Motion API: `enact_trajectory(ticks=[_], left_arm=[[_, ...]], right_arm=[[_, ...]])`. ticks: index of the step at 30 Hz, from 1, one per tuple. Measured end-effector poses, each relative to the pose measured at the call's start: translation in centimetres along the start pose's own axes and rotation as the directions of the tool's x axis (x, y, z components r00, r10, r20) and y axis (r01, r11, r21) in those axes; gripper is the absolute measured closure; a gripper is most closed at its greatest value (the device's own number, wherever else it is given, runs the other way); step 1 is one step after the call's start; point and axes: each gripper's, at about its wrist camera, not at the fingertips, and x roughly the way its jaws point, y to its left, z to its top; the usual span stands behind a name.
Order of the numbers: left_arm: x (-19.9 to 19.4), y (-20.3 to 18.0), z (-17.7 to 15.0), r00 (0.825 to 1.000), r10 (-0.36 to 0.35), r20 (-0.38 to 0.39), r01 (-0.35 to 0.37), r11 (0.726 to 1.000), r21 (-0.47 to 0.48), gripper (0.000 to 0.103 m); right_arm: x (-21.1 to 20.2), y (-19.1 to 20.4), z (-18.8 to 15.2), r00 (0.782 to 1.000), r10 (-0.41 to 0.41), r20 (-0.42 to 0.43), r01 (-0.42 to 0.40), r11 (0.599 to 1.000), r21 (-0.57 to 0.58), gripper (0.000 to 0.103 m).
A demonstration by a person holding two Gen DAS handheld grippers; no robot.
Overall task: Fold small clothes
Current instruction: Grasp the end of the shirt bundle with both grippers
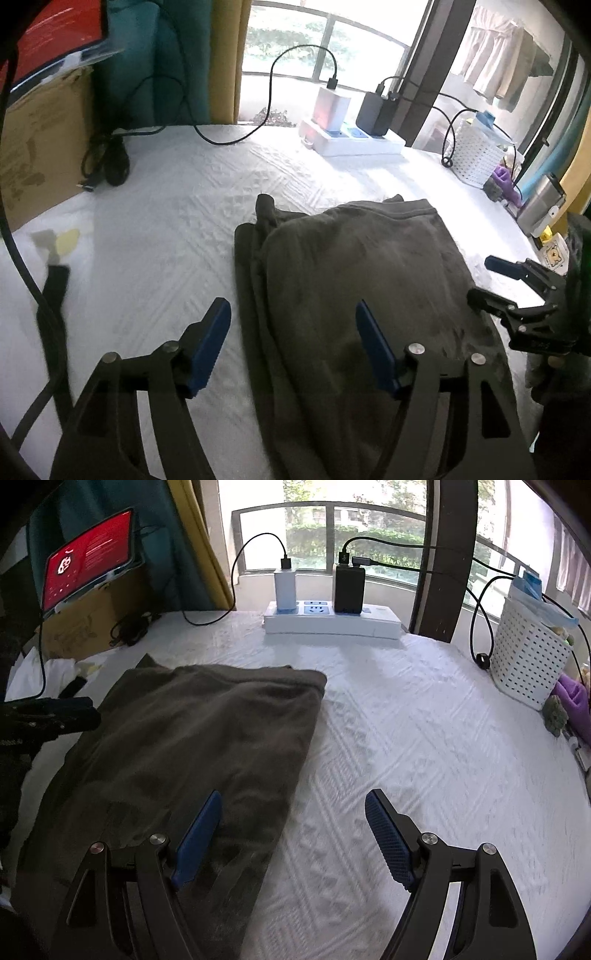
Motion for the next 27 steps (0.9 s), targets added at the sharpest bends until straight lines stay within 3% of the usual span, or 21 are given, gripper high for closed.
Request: enact_trajectory(ticks=[7, 18, 24, 27], left_arm=[[2.2, 0.0, 0.4, 0.999, 0.007, -0.033, -0.006, 0.999, 0.039, 0.032], [3.6, -1.2, 0.9, 1.000, 0.015, -0.022, -0.012, 0.992, 0.124, 0.011], [4.0, -1.8, 1.0, 1.000, 0.022, -0.008, -0.020, 0.986, 0.164, 0.011], [3.9, -2.2, 0.9, 1.000, 0.014, -0.001, -0.014, 0.983, 0.185, 0.017]], right_arm=[[1.4, -0.5, 1.4, 1.000, 0.021, 0.002, -0.021, 1.000, 0.003, 0.021], [3.6, -0.6, 2.9, 0.999, 0.047, -0.007, -0.047, 0.999, 0.004, 0.021], [4.6, -0.3, 3.2, 0.996, 0.084, -0.013, -0.085, 0.996, -0.007, 0.022], [4.9, 0.0, 3.4, 0.994, 0.113, -0.014, -0.113, 0.993, -0.025, 0.022]])
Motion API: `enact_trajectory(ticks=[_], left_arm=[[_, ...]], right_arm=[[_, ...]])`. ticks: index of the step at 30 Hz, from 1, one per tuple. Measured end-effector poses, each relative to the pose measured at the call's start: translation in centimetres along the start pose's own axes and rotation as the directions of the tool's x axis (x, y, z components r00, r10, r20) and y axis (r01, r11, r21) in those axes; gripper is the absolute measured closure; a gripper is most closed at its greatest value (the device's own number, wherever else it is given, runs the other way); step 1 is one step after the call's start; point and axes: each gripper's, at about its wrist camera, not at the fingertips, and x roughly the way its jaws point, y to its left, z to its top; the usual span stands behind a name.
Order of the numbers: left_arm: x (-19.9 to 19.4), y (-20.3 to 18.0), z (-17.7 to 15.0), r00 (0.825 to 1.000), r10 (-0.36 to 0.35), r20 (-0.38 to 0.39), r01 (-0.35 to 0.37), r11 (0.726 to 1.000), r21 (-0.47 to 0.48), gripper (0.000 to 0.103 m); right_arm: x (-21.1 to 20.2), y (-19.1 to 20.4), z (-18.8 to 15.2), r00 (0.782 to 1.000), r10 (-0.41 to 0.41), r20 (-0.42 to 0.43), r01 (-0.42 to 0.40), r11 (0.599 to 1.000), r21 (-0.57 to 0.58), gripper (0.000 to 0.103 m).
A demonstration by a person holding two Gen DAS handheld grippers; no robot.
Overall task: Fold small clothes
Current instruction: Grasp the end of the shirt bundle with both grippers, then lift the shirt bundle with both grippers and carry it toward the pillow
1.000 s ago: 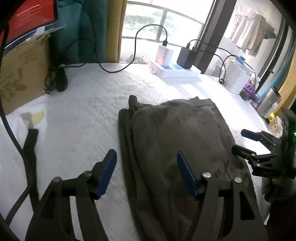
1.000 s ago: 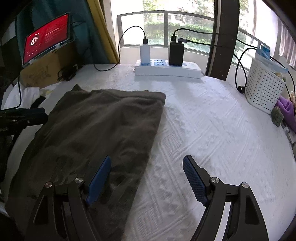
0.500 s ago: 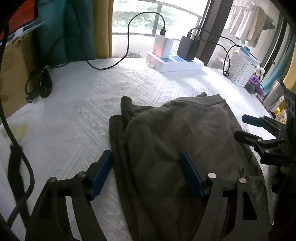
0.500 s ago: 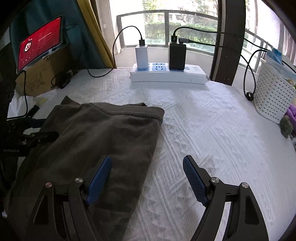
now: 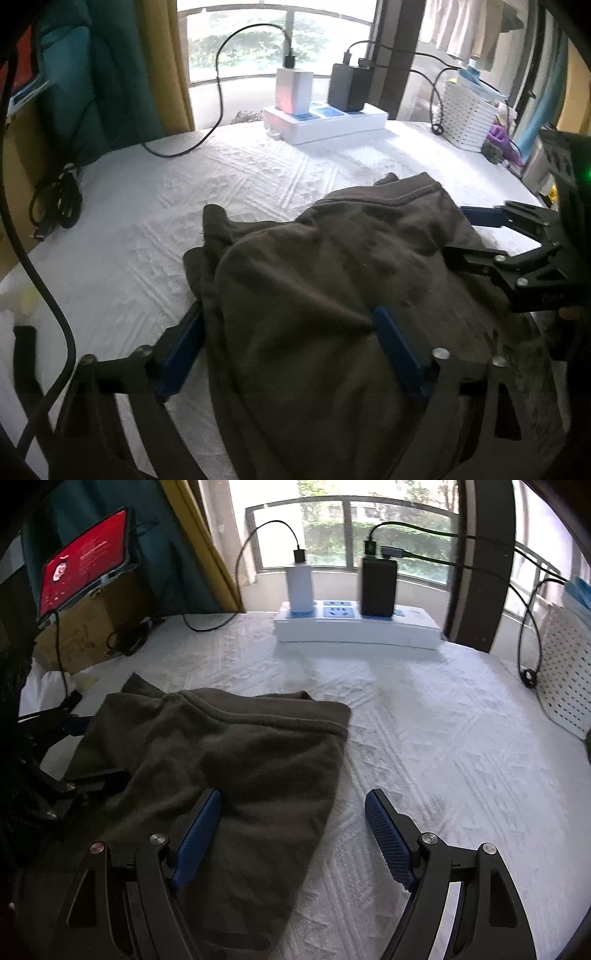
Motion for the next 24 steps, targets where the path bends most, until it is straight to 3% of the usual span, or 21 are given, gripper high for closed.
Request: enact_trajectory(ticks=[3, 5, 6, 10, 12, 16, 24], left_arm=[[-0.2, -0.6, -0.1, 1.000, -0.019, 0.010, 0.018, 0.999, 0.029, 0.035], [-0.4, -1.3, -0.2, 0.999, -0.045, 0.017, 0.044, 0.998, 0.044, 0.058], [-0.5, -1.7, -0.2, 0.998, -0.058, 0.020, 0.057, 0.997, 0.058, 0.062], [-0.8, -2.5, -0.4, 0.999, -0.037, 0.031, 0.034, 0.995, 0.094, 0.078], [-1.0, -2.5, -0.3, 0.999, -0.037, 0.032, 0.034, 0.995, 0.091, 0.082], [-1.7, -2.6, -0.3, 0.998, -0.036, 0.047, 0.032, 0.995, 0.090, 0.083], [-4.3, -3.1, -0.3, 0.992, -0.047, 0.115, 0.037, 0.996, 0.086, 0.083]], right_arm=[[0.3, 0.6, 0.2, 1.000, 0.021, -0.006, -0.022, 0.999, -0.029, 0.022], [0.5, 1.1, 0.2, 0.999, 0.037, -0.010, -0.037, 0.998, -0.054, 0.022], [0.5, 1.3, 0.2, 0.999, 0.044, -0.012, -0.045, 0.997, -0.067, 0.025], [0.3, 2.4, 0.1, 0.998, 0.058, -0.004, -0.058, 0.993, -0.104, 0.052], [0.2, 2.8, 0.1, 0.997, 0.076, 0.000, -0.075, 0.991, -0.111, 0.065], [-0.2, 2.9, 0.0, 0.998, 0.068, 0.012, -0.066, 0.991, -0.113, 0.077], [-3.1, 3.5, 0.1, 0.996, 0.060, 0.069, -0.052, 0.993, -0.108, 0.082]])
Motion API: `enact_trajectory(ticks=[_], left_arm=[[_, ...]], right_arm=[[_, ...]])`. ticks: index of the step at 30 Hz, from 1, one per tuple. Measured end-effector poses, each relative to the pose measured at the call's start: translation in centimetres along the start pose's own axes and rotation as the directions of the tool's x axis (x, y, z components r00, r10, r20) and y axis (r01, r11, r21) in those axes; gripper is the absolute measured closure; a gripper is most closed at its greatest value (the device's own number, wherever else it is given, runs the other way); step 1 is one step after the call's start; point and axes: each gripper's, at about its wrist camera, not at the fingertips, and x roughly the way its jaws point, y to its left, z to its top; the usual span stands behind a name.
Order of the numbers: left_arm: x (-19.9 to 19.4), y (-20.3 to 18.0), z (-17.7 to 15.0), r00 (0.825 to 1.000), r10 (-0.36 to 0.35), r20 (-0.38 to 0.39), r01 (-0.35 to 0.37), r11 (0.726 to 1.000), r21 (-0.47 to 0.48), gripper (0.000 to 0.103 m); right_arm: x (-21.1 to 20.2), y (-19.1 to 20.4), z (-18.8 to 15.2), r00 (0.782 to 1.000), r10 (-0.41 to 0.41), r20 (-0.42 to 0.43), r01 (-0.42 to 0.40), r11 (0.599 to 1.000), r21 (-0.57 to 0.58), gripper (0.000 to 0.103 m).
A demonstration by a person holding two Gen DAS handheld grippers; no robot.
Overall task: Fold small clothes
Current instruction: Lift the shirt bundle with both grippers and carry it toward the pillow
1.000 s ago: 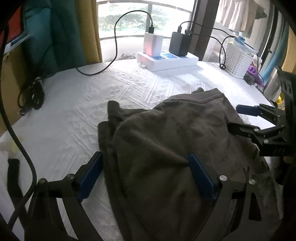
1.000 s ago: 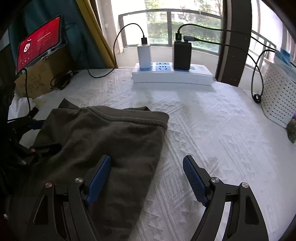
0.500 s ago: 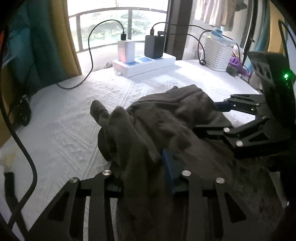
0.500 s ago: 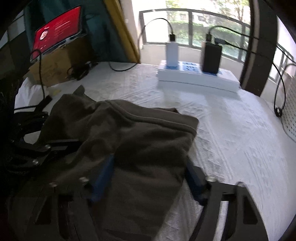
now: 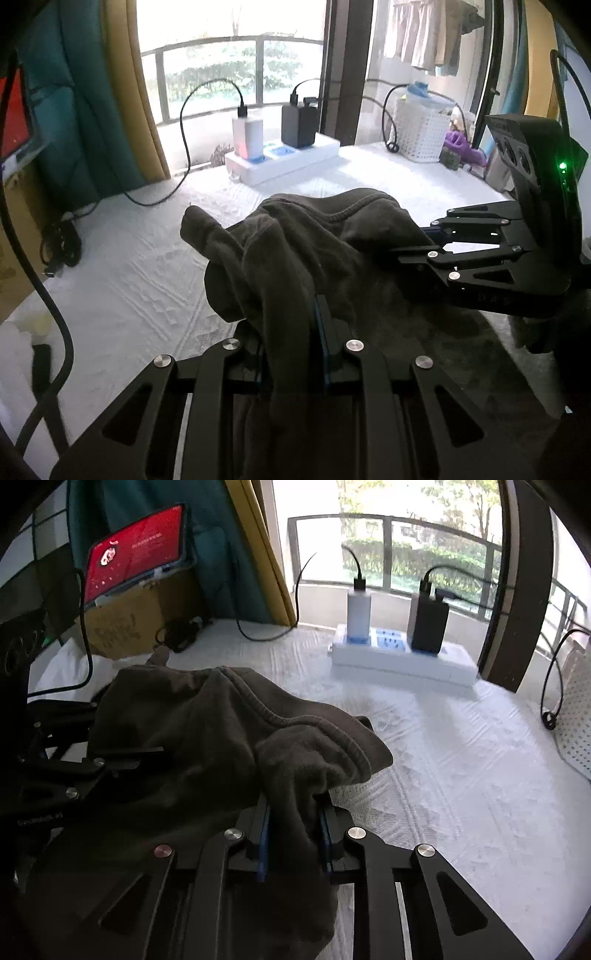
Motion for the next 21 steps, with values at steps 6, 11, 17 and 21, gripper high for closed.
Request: enact_trajectory(ticks=[6, 11, 17, 21], left_arm=[[-2.1, -0.7, 0.0, 0.999, 0.010, 0.038, -0.010, 1.000, 0.006, 0.083], [-4.2, -1.6, 0.0, 0.996, 0.016, 0.087, -0.017, 1.000, 0.010, 0.087], [-6.8, -2.8, -0.3, 0.990, 0.025, 0.142, -0.025, 1.000, 0.004, 0.090], [-8.4, -3.4, -0.6, 0.986, 0.028, 0.167, -0.029, 1.000, 0.004, 0.091]], right_arm=[[-2.7, 0.8, 0.0, 0.999, -0.016, 0.050, 0.017, 1.000, -0.012, 0.083], [-5.0, 1.5, -0.2, 0.996, -0.022, 0.090, 0.024, 0.999, -0.021, 0.085], [-7.9, 2.5, -0.7, 0.990, -0.022, 0.138, 0.027, 0.999, -0.028, 0.087], [-10.0, 3.3, -1.1, 0.985, -0.029, 0.172, 0.035, 0.999, -0.034, 0.087]])
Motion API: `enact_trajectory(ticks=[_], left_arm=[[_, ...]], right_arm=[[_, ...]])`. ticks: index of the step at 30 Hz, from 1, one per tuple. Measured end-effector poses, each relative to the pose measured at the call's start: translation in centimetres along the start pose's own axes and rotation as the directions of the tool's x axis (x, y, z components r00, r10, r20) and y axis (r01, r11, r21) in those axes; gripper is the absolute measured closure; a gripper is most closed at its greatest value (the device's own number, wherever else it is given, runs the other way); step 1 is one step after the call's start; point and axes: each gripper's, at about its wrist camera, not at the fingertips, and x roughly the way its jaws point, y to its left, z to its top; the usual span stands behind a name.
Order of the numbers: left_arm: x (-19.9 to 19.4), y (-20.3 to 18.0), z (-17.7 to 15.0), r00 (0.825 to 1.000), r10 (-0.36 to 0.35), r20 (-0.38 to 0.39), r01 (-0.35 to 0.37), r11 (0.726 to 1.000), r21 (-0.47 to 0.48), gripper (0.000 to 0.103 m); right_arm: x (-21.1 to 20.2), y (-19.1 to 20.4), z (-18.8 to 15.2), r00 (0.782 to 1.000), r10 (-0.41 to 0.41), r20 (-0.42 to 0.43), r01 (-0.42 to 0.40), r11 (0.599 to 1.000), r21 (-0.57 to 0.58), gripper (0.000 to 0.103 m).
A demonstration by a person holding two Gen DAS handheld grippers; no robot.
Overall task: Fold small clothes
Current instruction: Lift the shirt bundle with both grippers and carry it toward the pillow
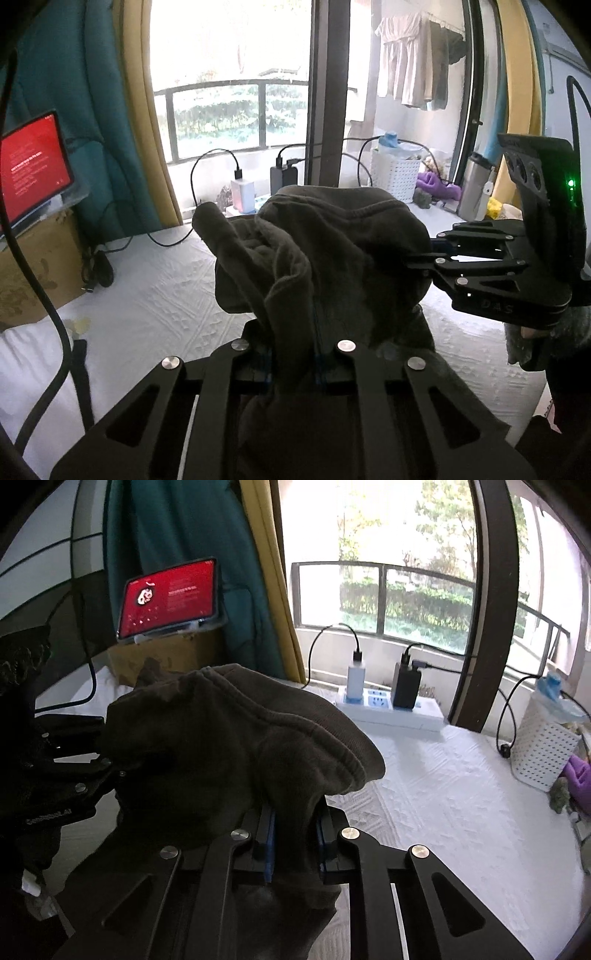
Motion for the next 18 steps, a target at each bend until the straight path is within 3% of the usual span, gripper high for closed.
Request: enact_trajectory(ticks=[8, 18], left_arm=[[-4.2, -1.3, 0.3, 0.996, 0.005, 0.089, -0.007, 1.000, 0.021, 0.091], [-10.4, -2.4, 0.4, 0.972, 0.014, 0.233, -0.020, 0.999, 0.026, 0.091]], right_arm=[[-4.6, 1.7, 0.3, 0.996, -0.027, 0.087, 0.029, 0.999, -0.020, 0.087], [-10.0, 4.2, 1.5, 0.980, -0.023, 0.196, 0.035, 0.998, -0.060, 0.087]])
